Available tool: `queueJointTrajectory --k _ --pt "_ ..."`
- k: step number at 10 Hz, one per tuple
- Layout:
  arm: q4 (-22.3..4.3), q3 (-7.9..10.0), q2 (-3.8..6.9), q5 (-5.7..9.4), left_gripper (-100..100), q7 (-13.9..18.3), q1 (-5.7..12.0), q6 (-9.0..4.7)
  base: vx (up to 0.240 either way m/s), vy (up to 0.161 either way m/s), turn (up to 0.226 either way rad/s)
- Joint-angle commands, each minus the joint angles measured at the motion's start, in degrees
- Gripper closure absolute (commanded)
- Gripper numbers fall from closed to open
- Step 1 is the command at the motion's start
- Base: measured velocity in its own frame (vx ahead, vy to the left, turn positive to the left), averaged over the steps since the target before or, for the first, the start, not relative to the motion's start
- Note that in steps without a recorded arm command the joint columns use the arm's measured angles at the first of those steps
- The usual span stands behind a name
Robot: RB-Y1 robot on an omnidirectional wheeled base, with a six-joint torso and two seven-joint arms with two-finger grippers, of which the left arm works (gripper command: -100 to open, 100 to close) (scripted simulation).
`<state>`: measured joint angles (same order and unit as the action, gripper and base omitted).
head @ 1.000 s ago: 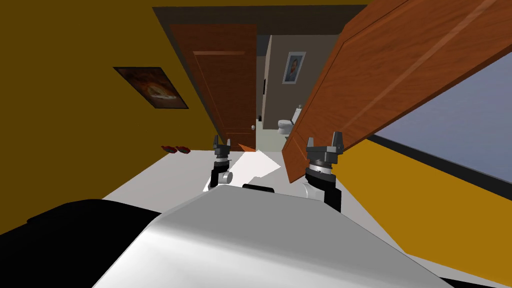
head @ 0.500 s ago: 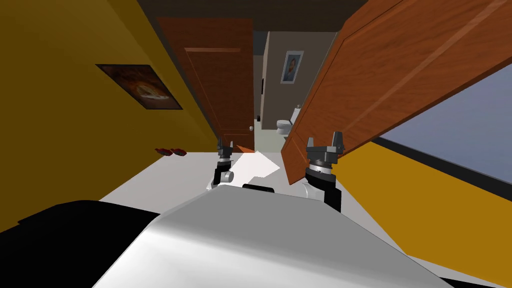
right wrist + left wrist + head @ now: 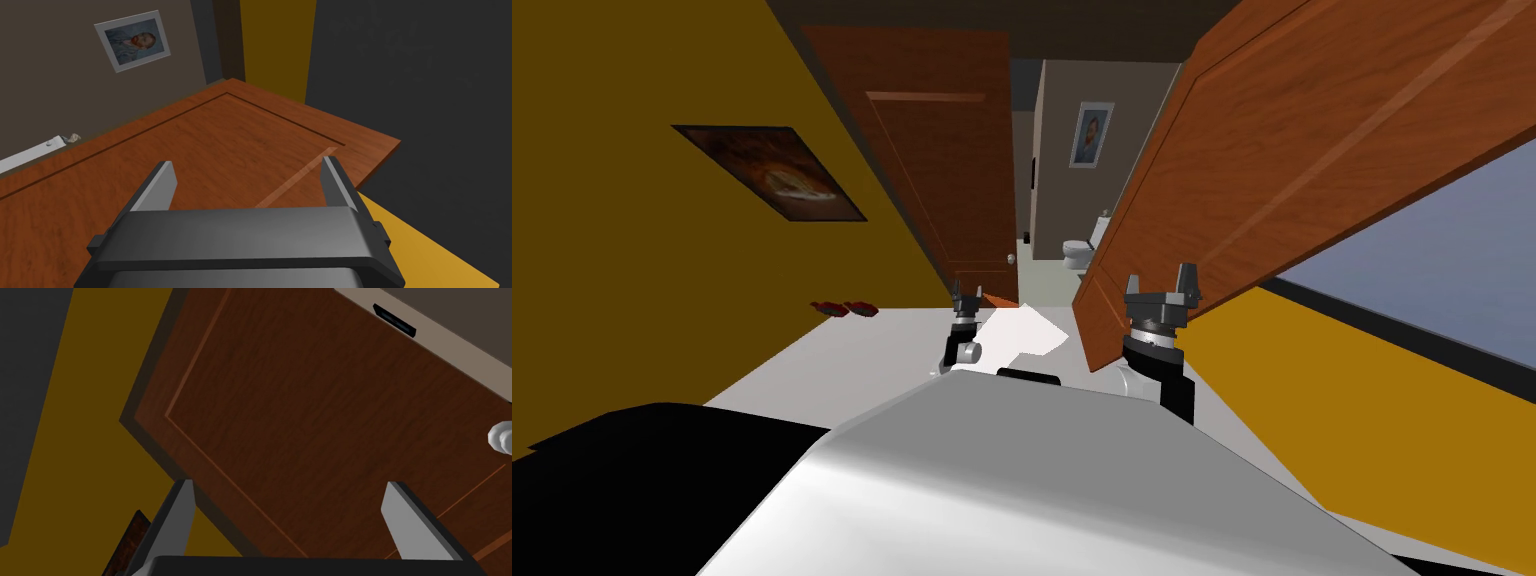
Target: Pull the door open
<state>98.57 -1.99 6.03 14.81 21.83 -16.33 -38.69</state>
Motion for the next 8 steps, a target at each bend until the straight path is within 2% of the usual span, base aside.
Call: queueJointTrajectory --k 1,2,5,6,8 --pt "-2.86 -0.10 0.53 0.72 -100 2.86 1.06 -0.51 0.101 -0.010 -0.043" --pt "-3.06 -0.10 0.53 0.72 -100 2.91 1.06 -0.51 0.069 -0.006 -0.010" --pt "-8.79 -0.36 1.36 1.98 -100 7.84 3.34 -1.57 0.078 -0.014 -0.045" --pt "-8.84 -0.36 1.36 1.98 -100 7.89 3.34 -1.57 0.074 -0.004 -0.014" --pt "-12.76 -0.54 1.91 2.83 -100 11.26 4.89 -2.29 0.066 -0.010 -0.040"
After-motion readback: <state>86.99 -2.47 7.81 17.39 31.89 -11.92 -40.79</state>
